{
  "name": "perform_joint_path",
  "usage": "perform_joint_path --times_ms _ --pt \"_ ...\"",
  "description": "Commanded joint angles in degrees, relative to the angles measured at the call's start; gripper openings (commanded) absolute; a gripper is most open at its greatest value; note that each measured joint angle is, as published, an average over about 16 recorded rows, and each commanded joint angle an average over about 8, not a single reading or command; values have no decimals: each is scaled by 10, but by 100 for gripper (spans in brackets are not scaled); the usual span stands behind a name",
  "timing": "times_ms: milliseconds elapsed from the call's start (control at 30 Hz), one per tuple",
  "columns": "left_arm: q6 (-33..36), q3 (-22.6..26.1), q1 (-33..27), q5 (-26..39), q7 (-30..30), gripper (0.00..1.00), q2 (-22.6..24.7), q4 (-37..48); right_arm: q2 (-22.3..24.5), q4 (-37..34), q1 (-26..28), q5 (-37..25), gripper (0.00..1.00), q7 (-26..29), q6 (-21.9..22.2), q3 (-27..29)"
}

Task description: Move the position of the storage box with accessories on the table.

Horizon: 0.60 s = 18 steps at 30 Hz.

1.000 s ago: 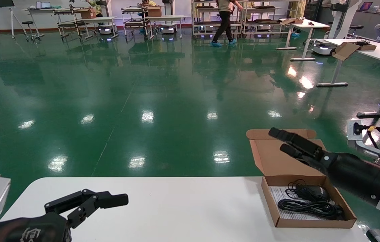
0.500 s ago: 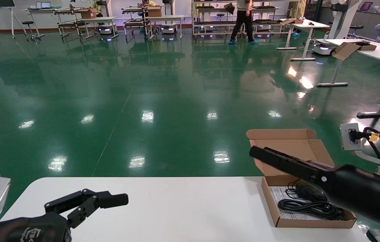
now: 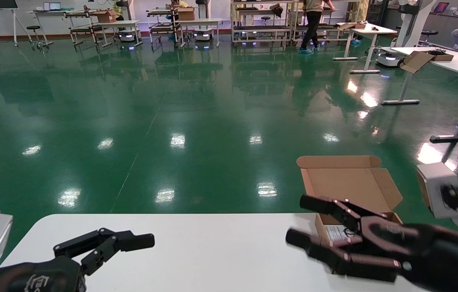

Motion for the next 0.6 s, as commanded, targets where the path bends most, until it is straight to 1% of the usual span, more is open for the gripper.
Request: perform_joint_path --times_ms 33,400,600 --pt "0 0 0 0 0 100 0 0 7 24 -10 -6 100 -9 -9 13" --pt "0 0 0 0 0 100 0 0 42 153 -65 -40 100 -58 -56 86" --pt "0 0 0 0 0 100 0 0 56 204 -86 -53 100 -76 -75 114"
